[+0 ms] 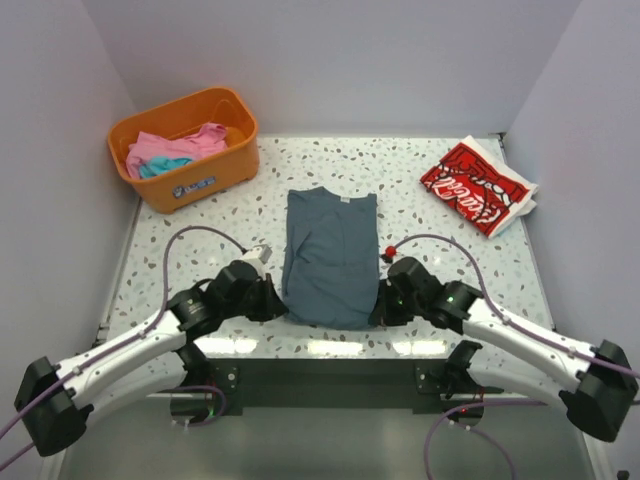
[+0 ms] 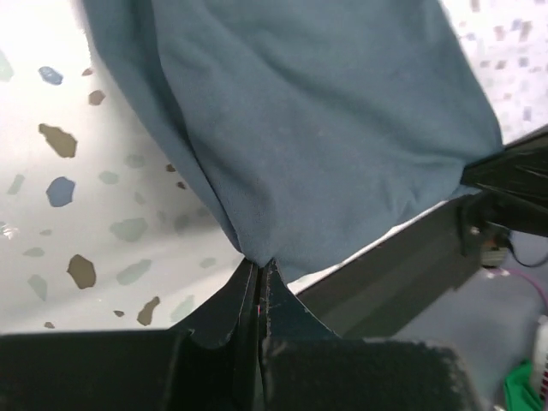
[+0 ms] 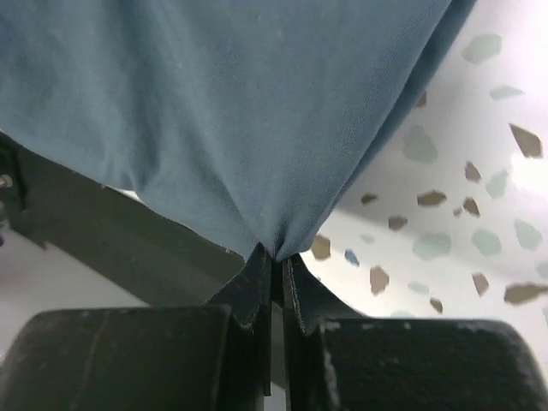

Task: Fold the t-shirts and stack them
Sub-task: Fold the tshirt

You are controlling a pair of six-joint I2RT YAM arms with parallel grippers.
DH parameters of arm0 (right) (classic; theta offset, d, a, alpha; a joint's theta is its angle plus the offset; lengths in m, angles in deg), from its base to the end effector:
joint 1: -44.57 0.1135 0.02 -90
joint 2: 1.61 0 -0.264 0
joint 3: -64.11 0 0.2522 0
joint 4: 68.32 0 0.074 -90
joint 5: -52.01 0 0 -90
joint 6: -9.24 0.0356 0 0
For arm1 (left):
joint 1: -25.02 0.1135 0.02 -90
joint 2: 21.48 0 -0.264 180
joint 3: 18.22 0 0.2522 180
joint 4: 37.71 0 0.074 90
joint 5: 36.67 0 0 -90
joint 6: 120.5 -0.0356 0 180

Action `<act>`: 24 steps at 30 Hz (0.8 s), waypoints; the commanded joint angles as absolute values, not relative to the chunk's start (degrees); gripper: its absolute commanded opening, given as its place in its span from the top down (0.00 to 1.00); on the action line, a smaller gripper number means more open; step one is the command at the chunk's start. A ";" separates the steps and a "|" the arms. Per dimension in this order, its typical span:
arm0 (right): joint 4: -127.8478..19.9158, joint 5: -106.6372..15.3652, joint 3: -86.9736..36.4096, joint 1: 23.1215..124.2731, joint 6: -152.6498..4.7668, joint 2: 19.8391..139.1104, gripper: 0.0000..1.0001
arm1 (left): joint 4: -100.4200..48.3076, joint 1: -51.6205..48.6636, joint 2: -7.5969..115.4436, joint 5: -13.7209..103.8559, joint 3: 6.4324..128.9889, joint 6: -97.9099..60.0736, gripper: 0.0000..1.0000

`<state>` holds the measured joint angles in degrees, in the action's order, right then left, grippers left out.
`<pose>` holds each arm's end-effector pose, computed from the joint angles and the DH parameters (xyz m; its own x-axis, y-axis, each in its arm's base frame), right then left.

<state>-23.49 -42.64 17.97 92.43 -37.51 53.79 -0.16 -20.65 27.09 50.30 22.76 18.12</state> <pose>0.1208 0.1378 0.2016 -0.9241 -0.0034 -0.3822 -0.1892 0.8729 0.4497 0.1192 -0.1248 0.2005 -0.8830 -0.1684 -0.4382 0.1178 0.8241 -0.5540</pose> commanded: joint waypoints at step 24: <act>-21.06 -30.08 -15.91 74.46 -47.36 66.49 1.00 | -0.92 -7.06 52.16 63.17 60.22 9.58 1.00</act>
